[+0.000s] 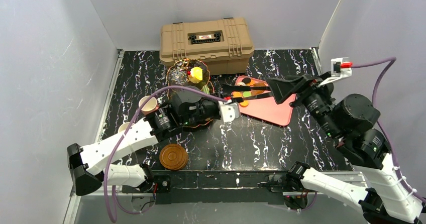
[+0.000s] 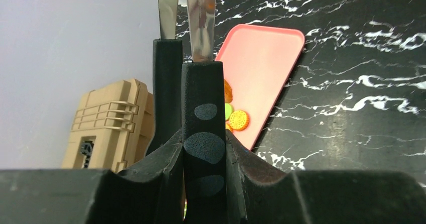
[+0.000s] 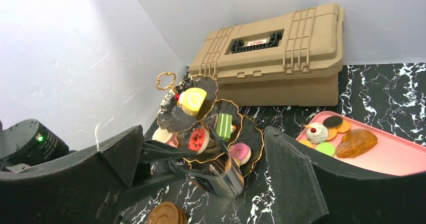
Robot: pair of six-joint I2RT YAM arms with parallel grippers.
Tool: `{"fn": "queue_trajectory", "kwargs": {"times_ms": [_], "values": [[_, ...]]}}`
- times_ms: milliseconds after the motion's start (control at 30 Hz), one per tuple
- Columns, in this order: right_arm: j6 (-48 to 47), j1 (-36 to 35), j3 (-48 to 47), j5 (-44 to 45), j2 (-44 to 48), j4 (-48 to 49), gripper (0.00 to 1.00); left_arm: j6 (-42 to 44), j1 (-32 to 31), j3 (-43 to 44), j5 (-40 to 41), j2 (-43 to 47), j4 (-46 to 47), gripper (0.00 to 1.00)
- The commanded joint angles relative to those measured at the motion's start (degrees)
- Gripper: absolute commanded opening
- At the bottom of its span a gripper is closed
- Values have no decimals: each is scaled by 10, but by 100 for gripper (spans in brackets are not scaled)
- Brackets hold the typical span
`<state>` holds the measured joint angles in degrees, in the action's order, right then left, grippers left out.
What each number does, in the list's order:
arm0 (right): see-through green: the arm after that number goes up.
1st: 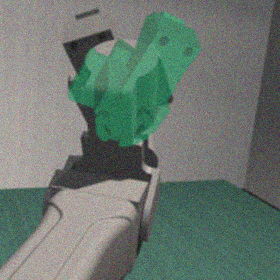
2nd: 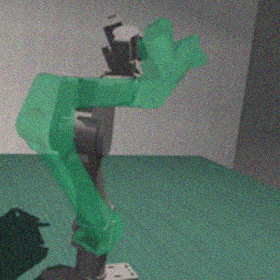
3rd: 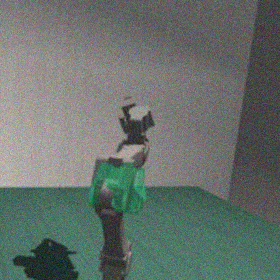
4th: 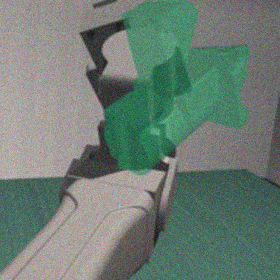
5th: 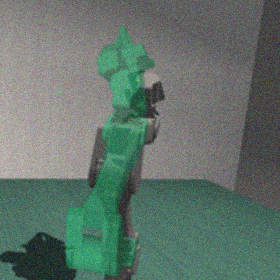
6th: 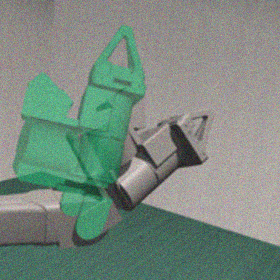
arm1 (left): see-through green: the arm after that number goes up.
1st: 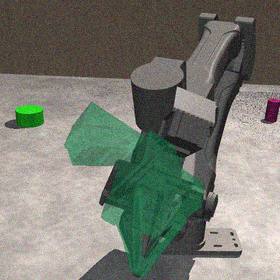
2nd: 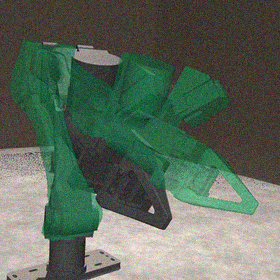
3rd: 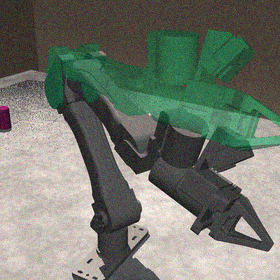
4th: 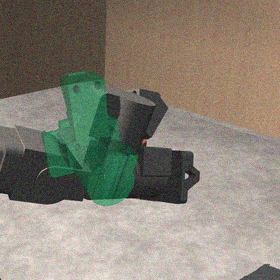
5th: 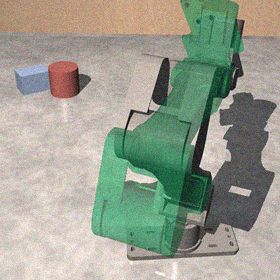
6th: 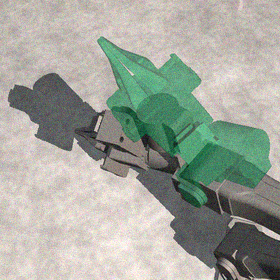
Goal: Serve the afternoon tea
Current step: Pick up the clamp from the center of the board.
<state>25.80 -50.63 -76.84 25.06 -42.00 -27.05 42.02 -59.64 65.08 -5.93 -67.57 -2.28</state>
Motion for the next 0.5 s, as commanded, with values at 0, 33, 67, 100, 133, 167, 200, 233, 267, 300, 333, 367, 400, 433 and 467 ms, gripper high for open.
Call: {"fn": "queue_trajectory", "kwargs": {"times_ms": [0, 33, 67, 100, 133, 167, 200, 233, 267, 300, 333, 367, 400, 433, 467], "values": [[-6, -3, -5, 0, 22, 18, 98, -115, 8, 57, 4, 15, -24, 0], [-5, -5, 4, 1, 29, 19, 98, -135, 11, 64, 3, 16, -32, 0], [-3, -6, 12, 2, 36, 23, 98, -158, 13, 71, 5, 16, -36, 0], [-2, -8, 22, 1, 42, 31, 98, -178, 16, 77, 6, 16, -38, 0], [-1, -10, 31, -6, 48, 41, 98, -197, 20, 85, 7, 15, -42, 0], [2, -12, 39, -14, 51, 52, 98, -214, 24, 93, 4, 13, -47, 0], [2, -13, 45, -25, 51, 63, 98, -225, 26, 99, 1, 10, -53, 0], [2, -14, 49, -38, 48, 72, 98, -232, 27, 104, 0, 8, -55, 0], [2, -14, 51, -56, 42, 80, 98, -236, 27, 108, -1, 7, -55, 0], [3, -14, 52, -74, 33, 89, 98, -238, 28, 111, -2, 5, -54, 0], [2, -14, 52, -96, 23, 96, 98, -239, 27, 114, -3, 4, -54, 0], [3, -14, 53, -115, 11, 106, 99, -238, 28, 116, -3, 2, -54, 0], [4, -14, 52, -134, -7, 112, 98, -236, 28, 117, -4, 2, -54, 0], [5, -14, 51, -149, -20, 120, 98, -235, 27, 118, -6, 1, -53, 0], [6, -14, 51, -160, -34, 128, 98, -233, 28, 119, -8, 1, -52, 0]]}}
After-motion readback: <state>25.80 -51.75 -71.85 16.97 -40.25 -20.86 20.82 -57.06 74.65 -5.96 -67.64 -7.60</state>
